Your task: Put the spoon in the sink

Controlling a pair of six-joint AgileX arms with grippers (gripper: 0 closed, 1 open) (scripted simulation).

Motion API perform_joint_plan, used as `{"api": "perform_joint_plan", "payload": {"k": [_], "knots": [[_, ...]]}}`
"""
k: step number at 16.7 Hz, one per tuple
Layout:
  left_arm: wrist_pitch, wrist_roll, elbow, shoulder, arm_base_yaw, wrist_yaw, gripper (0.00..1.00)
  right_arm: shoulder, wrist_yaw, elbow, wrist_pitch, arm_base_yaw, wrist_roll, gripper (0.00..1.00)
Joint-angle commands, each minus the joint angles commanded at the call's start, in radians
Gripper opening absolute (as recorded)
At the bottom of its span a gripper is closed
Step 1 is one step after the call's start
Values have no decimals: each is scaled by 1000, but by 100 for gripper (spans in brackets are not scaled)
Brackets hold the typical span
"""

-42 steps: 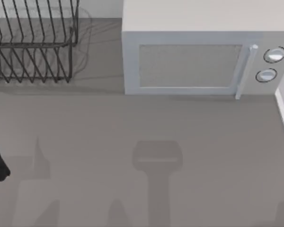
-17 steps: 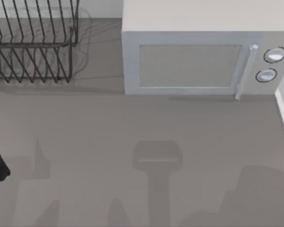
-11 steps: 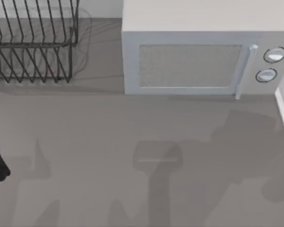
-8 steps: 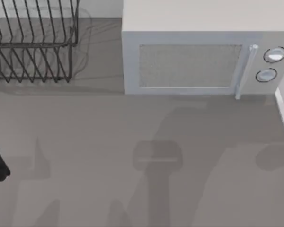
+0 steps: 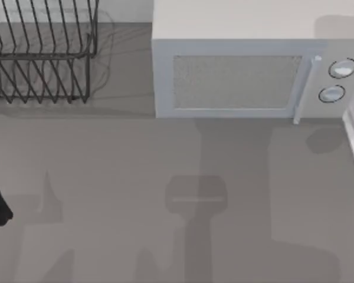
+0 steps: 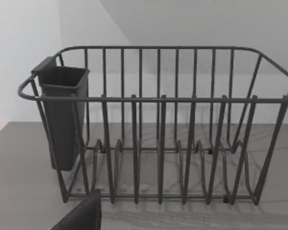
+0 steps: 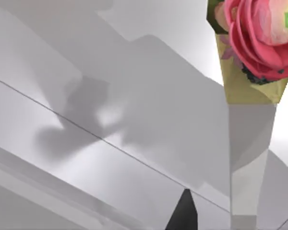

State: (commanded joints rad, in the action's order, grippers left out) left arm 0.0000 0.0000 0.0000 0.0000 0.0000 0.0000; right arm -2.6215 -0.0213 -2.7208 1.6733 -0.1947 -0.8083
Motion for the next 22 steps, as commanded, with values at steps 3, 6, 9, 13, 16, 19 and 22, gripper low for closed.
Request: {"api": "perform_joint_plan", "payload": {"k": [3, 6, 9, 13, 16, 19, 22], "knots": [[0, 0, 0, 0, 0, 0, 100, -91, -2, -137, 29, 24, -16, 0], [0, 0, 0, 0, 0, 0, 100, -119, -3, -180, 36, 33, -21, 0], [0, 0, 0, 0, 0, 0, 100, -119, -3, -180, 36, 33, -21, 0], [0, 0, 0, 0, 0, 0, 100, -101, -2, -138, 0, 29, -21, 0], [0, 0, 0, 0, 0, 0, 100, -56, -2, -9, -88, 36, -16, 0], [0, 0, 0, 0, 0, 0, 100, -12, -1, 173, -190, 35, -21, 0], [0, 0, 0, 0, 0, 0, 100, 22, -1, 275, -271, 36, -24, 0]]}}
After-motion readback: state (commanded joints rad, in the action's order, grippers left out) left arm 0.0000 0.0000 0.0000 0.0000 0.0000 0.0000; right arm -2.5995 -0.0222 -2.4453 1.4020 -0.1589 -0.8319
